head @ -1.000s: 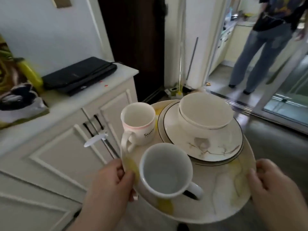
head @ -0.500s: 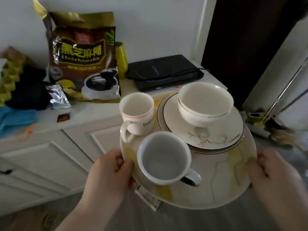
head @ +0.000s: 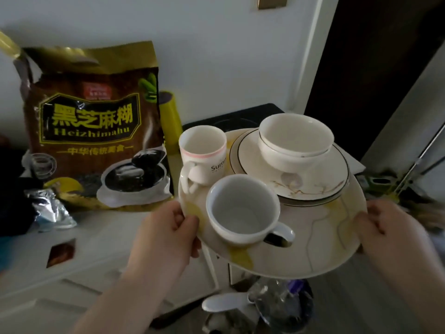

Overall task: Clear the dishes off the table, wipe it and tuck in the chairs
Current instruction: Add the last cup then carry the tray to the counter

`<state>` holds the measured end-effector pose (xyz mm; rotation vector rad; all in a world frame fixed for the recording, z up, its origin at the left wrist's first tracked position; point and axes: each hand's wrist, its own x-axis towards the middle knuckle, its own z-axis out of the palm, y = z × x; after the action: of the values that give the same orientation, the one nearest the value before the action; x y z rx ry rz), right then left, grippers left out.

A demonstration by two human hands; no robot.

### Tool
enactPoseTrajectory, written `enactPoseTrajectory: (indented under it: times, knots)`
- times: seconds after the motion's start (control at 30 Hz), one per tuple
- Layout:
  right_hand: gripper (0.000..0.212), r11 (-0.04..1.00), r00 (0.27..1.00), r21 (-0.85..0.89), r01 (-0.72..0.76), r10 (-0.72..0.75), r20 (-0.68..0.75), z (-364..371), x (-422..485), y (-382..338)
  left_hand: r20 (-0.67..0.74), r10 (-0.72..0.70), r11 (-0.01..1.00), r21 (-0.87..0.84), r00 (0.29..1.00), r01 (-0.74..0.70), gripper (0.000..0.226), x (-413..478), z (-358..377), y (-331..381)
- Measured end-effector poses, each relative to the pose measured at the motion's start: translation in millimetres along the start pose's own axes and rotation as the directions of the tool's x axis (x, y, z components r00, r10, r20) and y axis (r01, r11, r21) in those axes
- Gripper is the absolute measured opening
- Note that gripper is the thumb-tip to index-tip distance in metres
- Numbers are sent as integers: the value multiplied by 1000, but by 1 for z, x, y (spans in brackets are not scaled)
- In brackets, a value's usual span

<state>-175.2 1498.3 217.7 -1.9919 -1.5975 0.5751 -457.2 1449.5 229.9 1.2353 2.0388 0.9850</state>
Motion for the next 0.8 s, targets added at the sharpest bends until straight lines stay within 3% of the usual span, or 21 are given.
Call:
enactPoseTrajectory:
  times: [0.13,0.4,0.8]
  knots:
    - [9,1000,1000,3,1,-1,-32,17,48,-35,2,70,997,42,998,-70,18,67,-4,14]
    - [14,1000,1000,1,14,-14,25,43,145,-74,-15,47,997,61,999,-46,16,163,22,21]
    - [17,985,986,-100,138,-127,112,90,260,-60,-132,-77,993,80,988,88,20,223,80,18]
